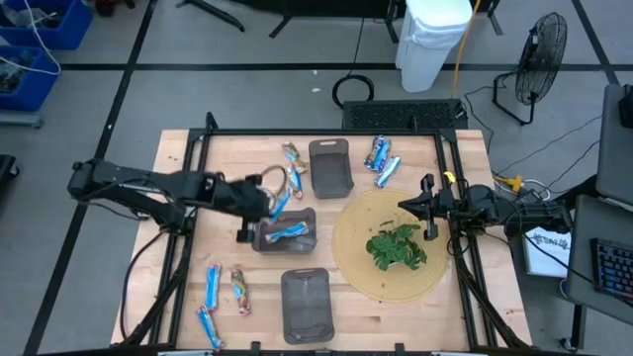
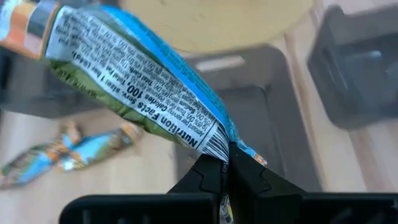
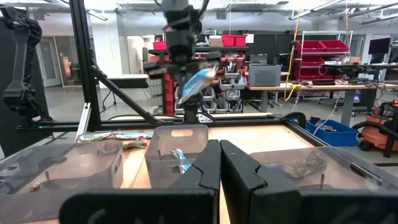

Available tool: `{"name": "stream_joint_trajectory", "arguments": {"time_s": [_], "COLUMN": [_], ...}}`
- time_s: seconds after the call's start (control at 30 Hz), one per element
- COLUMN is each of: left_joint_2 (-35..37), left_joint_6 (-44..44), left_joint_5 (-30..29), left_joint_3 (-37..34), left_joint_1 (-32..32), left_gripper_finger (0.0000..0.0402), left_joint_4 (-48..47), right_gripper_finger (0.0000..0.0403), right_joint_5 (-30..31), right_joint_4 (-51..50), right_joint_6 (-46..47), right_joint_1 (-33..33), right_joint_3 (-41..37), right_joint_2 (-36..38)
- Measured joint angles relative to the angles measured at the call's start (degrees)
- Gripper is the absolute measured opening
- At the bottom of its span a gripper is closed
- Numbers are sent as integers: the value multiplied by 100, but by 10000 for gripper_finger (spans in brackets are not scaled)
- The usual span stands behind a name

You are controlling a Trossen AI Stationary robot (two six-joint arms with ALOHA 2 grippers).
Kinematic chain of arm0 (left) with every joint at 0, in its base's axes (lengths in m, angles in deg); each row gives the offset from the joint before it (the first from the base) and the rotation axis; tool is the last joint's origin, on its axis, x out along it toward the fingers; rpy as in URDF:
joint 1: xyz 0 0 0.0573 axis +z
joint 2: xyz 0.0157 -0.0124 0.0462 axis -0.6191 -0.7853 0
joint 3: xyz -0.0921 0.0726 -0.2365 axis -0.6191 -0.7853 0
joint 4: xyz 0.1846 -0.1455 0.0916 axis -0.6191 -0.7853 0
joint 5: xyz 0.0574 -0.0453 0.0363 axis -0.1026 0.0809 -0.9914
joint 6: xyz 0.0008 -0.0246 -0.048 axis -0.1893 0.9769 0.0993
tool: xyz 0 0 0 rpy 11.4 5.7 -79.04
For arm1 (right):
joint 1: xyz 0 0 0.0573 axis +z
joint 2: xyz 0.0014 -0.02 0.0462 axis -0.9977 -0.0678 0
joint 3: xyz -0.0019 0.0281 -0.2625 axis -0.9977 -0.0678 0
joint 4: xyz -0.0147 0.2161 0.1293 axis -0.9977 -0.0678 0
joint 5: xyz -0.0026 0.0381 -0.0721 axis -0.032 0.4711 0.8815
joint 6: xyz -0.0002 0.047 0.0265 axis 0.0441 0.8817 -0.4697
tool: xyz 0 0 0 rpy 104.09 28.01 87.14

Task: Pick and place Granola Bars by type
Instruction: Put the yellow granola bar into the middle black bin

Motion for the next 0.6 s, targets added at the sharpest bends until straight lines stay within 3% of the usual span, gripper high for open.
{"name": "stream_joint_trajectory", "arguments": {"time_s": [0.37, 0.6], "left_joint_2": [-1228, -1776], "left_joint_6": [695, 689], "left_joint_5": [99, 502], "left_joint_3": [0, 0], "left_joint_1": [-277, -210], "left_gripper_finger": [15, 12], "left_joint_4": [-648, -917], "right_gripper_finger": [0, 0], "right_joint_5": [2, 0], "right_joint_4": [4, 2], "right_joint_6": [-1, -1], "right_joint_1": [-1, 1], "right_joint_3": [0, 0], "right_joint_2": [-1, -1]}}
